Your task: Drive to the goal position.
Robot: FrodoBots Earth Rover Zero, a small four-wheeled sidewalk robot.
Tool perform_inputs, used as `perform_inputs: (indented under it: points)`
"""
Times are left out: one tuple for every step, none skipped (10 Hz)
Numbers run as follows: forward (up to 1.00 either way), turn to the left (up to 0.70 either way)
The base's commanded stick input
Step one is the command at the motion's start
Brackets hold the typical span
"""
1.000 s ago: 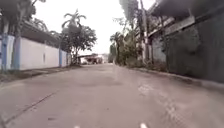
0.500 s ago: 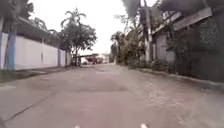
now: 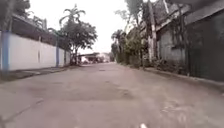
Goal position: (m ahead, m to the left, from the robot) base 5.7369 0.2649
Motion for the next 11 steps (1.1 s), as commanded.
perform_inputs:
  points:
    - [1.00, 0.00]
    - [1.00, 0.00]
    - [1.00, 0.00]
    - [1.00, 0.00]
    - [1.00, 0.00]
    - [1.00, 0.00]
    - [1.00, 0.00]
    - [1.00, 0.00]
    - [1.00, 0.00]
    - [1.00, 0.00]
    - [1.00, 0.00]
